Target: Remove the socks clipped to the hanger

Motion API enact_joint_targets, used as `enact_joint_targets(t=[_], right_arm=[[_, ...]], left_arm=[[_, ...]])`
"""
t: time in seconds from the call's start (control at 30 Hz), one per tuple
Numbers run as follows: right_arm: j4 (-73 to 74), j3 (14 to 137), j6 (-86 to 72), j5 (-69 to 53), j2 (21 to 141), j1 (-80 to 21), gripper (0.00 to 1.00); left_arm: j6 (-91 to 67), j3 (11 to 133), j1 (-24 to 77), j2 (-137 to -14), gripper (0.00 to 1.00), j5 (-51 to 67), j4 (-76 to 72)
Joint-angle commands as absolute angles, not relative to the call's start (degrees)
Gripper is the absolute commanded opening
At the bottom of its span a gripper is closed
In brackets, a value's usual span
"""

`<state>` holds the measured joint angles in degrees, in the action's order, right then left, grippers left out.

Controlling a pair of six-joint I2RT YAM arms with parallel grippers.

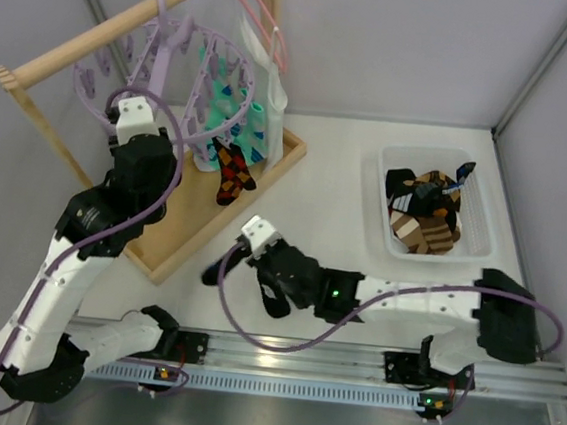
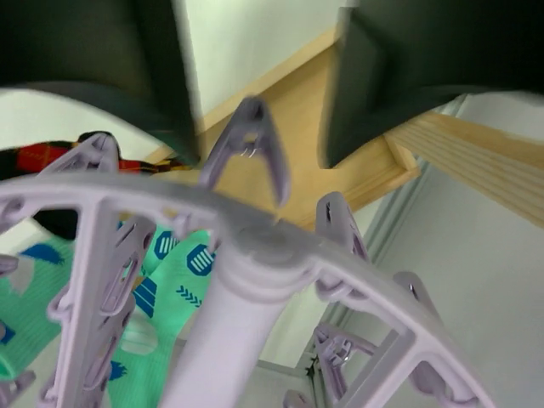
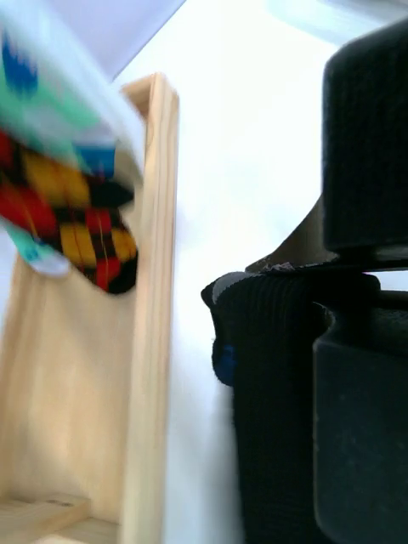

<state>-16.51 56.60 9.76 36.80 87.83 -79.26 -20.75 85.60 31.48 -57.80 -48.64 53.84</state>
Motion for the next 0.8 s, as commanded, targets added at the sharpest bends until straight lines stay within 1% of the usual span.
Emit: enact_joint_targets(t=[0.0,0.03,0.07,0.13,0.17,0.2,0.27,0.3,0.37,0.4,0.43,0.47,0.5,0.6,0.67,0.7,0.77], right_arm=[[-1.4,56.7,-1.6,36.5,72.1,-73.0,0.0],[1.7,57.1,-1.9,36.5,69.6,-71.2,0.0],[7.8,57.6,-2.5,36.6,65.4,-69.6,0.0],[12.7,59.6,-2.2,36.8,62.2,-63.3,0.0],[14.6,60.3,-1.3,37.5,59.4,-61.2,0.0],[17.7,60.9,-0.8,37.8,58.4,-56.6,0.0],[19.6,63.3,1.6,36.5,56.4,-51.2,0.0],[20.8,65.0,2.2,33.3,56.1,-44.5,0.0],[21.2,66.8,3.2,29.5,55.9,-37.1,0.0],[20.9,68.3,3.5,27.6,56.1,-30.5,0.0],[20.0,69.0,3.7,24.6,56.6,-27.2,0.0],[19.7,69.7,3.4,23.4,58.5,-24.4,0.0],[19.4,70.4,3.2,21.6,59.8,-19.0,0.0],[15.8,70.9,1.1,16.8,65.8,-10.1,0.0],[10.9,69.4,-2.5,16.8,70.2,-6.7,0.0],[10.1,68.7,-3.8,15.1,72.0,-3.3,0.0],[9.0,68.6,-6.8,13.3,78.3,-0.5,0.0]], left_arm=[[-21.7,82.8,31.6,-51.7,0.63,-45.8,53.6],[-21.9,81.3,31.6,-50.6,0.86,-45.0,53.5],[-22.0,80.6,31.6,-49.4,0.92,-44.2,53.6],[-22.8,78.2,31.6,-45.6,0.98,-41.1,53.4],[-23.0,77.4,31.6,-44.1,0.98,-39.7,53.4],[-23.7,76.4,31.6,-42.6,0.98,-36.4,53.3],[-23.8,72.8,31.6,-37.7,0.98,-32.4,51.8],[-24.0,70.0,31.6,-35.7,0.98,-28.8,51.0],[-23.7,67.2,31.6,-30.4,0.98,-25.2,49.2],[-23.7,65.8,31.6,-29.0,0.98,-24.1,47.6],[-23.7,63.0,31.6,-27.7,0.98,-22.8,46.9],[-23.7,61.7,31.6,-25.2,0.98,-22.2,46.2],[-23.7,60.5,31.6,-24.4,0.98,-21.9,45.3],[-24.2,55.1,31.6,-22.4,0.98,-20.6,44.6],[-24.6,53.4,31.6,-22.0,0.98,-20.3,44.5],[-25.1,52.7,31.6,-21.4,0.98,-20.0,44.3],[-24.9,52.2,31.6,-21.0,0.98,-18.9,43.9]])
